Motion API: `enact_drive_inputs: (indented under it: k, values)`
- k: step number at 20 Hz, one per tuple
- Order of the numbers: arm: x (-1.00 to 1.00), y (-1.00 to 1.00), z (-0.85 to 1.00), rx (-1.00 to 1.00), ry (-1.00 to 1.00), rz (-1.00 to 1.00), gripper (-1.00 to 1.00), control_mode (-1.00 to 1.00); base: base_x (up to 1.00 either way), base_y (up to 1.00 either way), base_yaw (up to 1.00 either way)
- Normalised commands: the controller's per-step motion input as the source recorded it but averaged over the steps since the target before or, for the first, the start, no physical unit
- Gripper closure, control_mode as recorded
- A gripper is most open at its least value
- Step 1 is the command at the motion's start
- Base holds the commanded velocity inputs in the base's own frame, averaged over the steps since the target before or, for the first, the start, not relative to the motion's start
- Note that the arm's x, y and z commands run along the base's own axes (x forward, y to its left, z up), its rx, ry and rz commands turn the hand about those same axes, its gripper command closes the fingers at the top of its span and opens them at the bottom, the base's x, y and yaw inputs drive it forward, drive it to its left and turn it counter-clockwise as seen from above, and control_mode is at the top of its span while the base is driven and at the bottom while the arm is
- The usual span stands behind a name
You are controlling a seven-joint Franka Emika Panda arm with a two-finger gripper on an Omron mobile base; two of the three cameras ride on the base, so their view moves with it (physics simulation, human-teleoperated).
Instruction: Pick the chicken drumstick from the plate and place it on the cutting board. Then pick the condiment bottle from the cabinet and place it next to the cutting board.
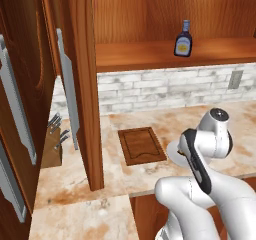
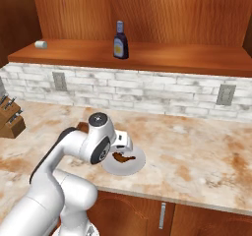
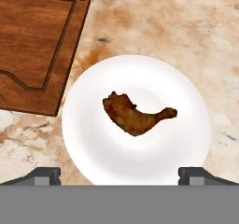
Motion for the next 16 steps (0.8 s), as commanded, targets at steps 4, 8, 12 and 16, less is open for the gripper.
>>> enact_drive_inputs:
  k: [4, 8, 12, 16]
  values:
    - [0.12, -0.04, -0.16, 0.0, 0.0, 0.0, -1.0, -1.0, 0.0, 0.0, 0.0]
    - [0.15, -0.05, -0.15, 0.0, 0.0, 0.0, -1.0, -1.0, 0.0, 0.0, 0.0]
    - [0.16, -0.04, -0.15, 0.0, 0.0, 0.0, -1.0, -1.0, 0.0, 0.0, 0.0]
    - [0.11, -0.01, -0.16, 0.0, 0.0, 0.0, -1.0, -1.0, 0.0, 0.0, 0.0]
